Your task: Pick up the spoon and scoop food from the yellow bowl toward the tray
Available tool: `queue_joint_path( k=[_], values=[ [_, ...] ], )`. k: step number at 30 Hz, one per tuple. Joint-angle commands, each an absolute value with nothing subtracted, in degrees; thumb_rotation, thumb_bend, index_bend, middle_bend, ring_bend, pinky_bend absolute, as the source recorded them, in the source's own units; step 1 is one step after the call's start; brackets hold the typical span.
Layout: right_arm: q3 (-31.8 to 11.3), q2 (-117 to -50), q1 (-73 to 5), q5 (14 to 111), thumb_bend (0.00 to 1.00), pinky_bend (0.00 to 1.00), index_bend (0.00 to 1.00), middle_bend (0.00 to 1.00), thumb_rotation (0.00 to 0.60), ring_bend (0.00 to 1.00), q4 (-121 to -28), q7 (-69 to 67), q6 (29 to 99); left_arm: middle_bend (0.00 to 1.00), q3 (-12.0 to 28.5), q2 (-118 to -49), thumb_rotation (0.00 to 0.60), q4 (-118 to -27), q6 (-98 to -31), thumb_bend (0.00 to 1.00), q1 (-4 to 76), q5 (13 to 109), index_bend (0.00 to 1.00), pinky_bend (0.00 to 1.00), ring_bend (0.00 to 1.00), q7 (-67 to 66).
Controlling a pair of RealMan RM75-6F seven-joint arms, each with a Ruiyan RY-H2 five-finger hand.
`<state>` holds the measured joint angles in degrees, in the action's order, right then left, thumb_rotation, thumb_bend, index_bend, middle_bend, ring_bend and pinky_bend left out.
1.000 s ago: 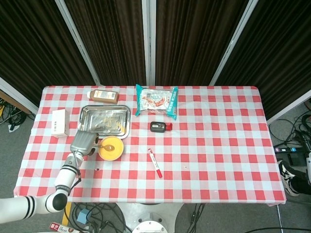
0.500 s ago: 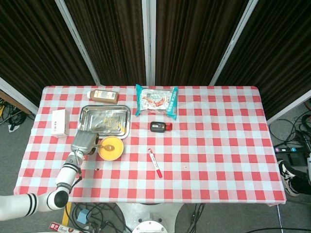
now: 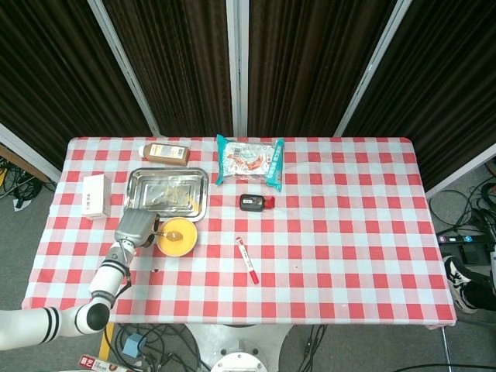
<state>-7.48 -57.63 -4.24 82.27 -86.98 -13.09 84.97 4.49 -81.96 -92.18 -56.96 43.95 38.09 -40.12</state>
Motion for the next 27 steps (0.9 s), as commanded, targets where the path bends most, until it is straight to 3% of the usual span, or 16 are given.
queue_joint_path(
  k=[1,12,27],
  values=[
    [-7.5,-57.7,-4.2,82.2,0.12,0.14,0.10,0.28,0.600,0.02,-86.9,-13.2,85.0,0.91,4.3,-82.1,0.600,-92.0,-57.1,0.39,44.0,38.1,0.58,0.93,0.89,-40.0],
    [-7.5,-57.9,-3.9,82.4,0.12,0.14,0.10,0.28,0.600,0.02,-86.8,-13.4,85.6,0.92,2.9,-82.8,0.600,-91.5,-60.6,0.40,43.3,42.3,0.61,0.93,0.89,-40.1],
    [-7.3,-57.9,-3.4,83.2,0.12,0.14,0.10,0.28,0.600,0.02,-87.1,-13.5,86.7,0.93,-1.8,-83.2,0.600,-91.3,-71.2,0.40,45.3,52.4,0.65,0.94,0.91,-60.9]
  ],
)
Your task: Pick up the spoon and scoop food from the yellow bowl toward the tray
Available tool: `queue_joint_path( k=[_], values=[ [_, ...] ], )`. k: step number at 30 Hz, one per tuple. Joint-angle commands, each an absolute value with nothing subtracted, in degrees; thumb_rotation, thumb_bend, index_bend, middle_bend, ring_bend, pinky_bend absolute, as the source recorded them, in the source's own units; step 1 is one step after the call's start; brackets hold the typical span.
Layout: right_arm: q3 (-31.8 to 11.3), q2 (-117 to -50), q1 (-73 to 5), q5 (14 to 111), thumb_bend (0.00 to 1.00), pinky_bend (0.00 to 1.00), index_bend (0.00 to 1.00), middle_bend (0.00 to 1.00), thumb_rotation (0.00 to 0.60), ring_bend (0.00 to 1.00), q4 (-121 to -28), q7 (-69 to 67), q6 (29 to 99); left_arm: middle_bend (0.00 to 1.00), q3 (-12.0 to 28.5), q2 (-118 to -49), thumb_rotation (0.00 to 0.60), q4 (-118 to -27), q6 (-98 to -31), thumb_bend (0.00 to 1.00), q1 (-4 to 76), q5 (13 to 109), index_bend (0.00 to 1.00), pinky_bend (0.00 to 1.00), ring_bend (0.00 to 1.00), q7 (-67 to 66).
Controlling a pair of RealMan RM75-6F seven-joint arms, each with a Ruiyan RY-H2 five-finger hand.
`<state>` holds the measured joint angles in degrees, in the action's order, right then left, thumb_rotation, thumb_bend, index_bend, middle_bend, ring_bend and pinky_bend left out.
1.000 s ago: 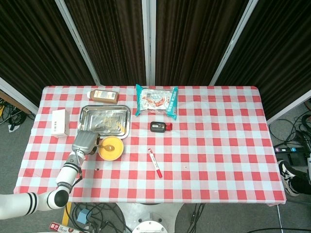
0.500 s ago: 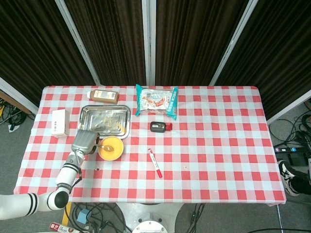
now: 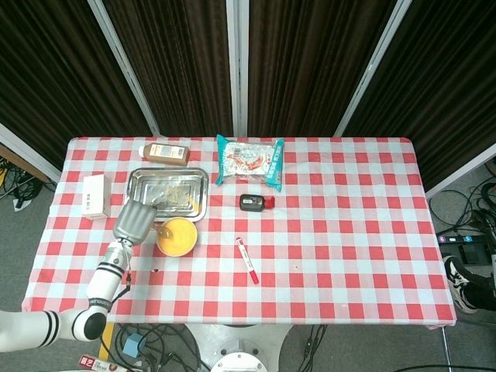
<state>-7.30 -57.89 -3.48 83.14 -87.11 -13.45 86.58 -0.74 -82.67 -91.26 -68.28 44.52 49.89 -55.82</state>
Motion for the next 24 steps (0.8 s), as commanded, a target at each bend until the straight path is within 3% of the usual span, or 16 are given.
queue_joint_path(
  k=[1,12,24],
  values=[
    [-7.2,-57.9,-3.3,83.3,0.12,0.14,0.10,0.28,0.600,0.02,-87.2,-13.5,86.8,0.93,-2.1,-83.7,0.600,-91.1,-72.0,0.40,45.4,53.1,0.66,0.94,0.91,-62.9],
    [-7.2,-57.9,-2.8,83.2,0.12,0.14,0.10,0.28,0.600,0.02,-87.4,-13.7,87.4,0.94,-3.2,-90.0,0.600,-87.5,-76.1,0.41,45.7,57.2,0.69,0.95,0.92,-75.3],
    [-7.2,-58.1,-2.8,82.9,0.12,0.14,0.10,0.29,0.600,0.02,-87.0,-13.9,87.0,0.95,-1.6,-94.2,0.600,-82.4,-77.6,0.41,45.1,57.7,0.70,0.95,0.93,-82.6]
  ],
)
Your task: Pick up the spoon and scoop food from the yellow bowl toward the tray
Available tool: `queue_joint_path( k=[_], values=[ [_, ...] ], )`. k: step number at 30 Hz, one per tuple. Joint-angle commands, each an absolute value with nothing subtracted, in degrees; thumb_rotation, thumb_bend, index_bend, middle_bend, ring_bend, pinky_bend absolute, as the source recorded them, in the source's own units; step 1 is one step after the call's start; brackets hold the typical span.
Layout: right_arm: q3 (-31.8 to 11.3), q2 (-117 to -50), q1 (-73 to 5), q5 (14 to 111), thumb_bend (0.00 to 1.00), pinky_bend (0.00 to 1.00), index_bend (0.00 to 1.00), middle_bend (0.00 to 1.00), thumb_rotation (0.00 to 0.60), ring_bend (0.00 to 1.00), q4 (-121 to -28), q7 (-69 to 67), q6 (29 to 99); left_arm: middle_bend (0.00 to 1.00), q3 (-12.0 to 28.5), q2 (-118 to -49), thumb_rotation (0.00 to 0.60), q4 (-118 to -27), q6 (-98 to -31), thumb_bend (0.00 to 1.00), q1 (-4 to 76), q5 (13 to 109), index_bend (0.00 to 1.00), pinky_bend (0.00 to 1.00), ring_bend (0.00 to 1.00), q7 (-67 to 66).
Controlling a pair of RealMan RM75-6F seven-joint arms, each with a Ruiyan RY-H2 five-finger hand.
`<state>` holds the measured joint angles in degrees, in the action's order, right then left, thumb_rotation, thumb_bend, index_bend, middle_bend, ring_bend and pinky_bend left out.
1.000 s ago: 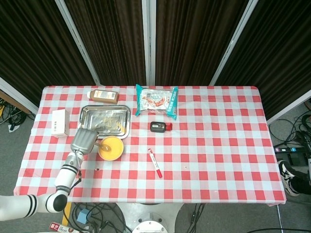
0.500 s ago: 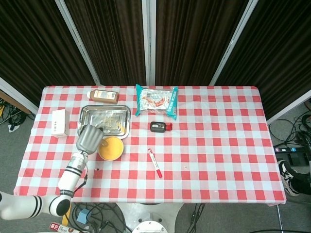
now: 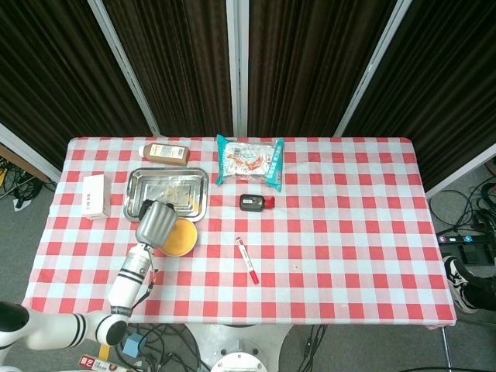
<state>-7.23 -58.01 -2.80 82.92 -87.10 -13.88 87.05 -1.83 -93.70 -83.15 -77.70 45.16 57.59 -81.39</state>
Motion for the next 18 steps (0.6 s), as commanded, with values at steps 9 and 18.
queue_joint_path(
  k=[9,18],
  values=[
    [-7.3,-58.3,-3.0,82.8,0.12,0.14,0.10,0.29,0.600,0.02,-86.8,-13.9,86.5,0.95,-2.8,-97.0,0.600,-78.4,-76.8,0.41,44.6,60.1,0.71,0.95,0.93,-85.7],
    [-7.3,-58.3,-3.0,82.6,0.12,0.14,0.10,0.29,0.600,0.02,-86.9,-13.8,86.4,0.95,-3.0,-99.1,0.600,-76.6,-76.3,0.41,43.4,61.8,0.72,0.95,0.93,-86.6]
  ],
)
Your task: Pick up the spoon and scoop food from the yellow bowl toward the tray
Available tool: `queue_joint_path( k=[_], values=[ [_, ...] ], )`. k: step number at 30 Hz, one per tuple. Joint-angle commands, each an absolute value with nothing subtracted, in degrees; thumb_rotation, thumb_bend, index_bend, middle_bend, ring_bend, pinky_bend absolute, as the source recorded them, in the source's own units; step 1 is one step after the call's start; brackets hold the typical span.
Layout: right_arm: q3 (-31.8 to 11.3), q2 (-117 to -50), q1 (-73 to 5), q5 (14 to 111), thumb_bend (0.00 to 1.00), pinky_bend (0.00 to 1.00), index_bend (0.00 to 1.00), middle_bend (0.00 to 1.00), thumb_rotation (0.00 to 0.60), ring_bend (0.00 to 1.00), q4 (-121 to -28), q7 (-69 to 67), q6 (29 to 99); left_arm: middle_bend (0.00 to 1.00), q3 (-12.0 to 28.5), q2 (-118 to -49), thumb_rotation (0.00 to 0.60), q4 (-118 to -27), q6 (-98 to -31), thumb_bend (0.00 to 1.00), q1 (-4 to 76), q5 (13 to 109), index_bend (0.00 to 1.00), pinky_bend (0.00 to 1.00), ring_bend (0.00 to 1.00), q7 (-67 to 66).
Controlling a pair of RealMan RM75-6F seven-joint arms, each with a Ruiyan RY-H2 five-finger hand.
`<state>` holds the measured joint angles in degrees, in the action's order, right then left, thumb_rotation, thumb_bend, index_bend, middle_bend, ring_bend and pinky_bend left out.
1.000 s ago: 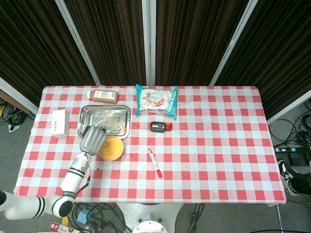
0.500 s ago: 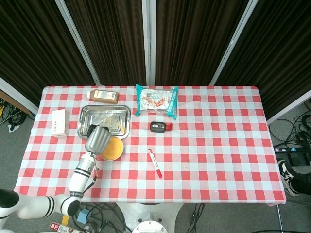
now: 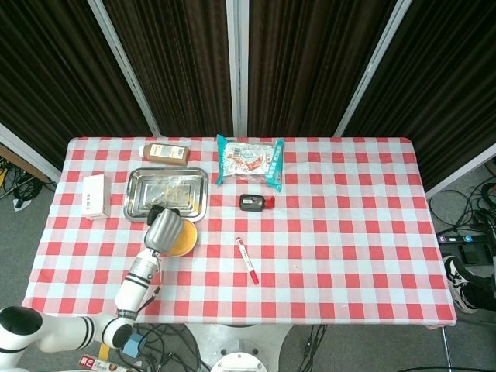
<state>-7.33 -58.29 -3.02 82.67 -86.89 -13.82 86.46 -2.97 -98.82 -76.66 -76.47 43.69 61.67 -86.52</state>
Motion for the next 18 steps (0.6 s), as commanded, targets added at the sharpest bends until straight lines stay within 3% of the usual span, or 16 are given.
queue_joint_path(
  k=[1,18],
  values=[
    [-7.3,-58.3,-3.0,82.6,0.12,0.14,0.10,0.29,0.600,0.02,-86.9,-13.9,86.4,0.95,-3.0,-99.2,0.600,-76.5,-76.2,0.41,43.2,61.9,0.72,0.95,0.93,-86.5],
    [-7.4,-58.2,-2.9,83.0,0.12,0.14,0.10,0.29,0.600,0.02,-87.5,-13.2,86.9,0.96,0.3,-94.8,0.600,-80.6,-71.7,0.41,41.2,62.7,0.73,0.95,0.93,-72.4]
  ],
)
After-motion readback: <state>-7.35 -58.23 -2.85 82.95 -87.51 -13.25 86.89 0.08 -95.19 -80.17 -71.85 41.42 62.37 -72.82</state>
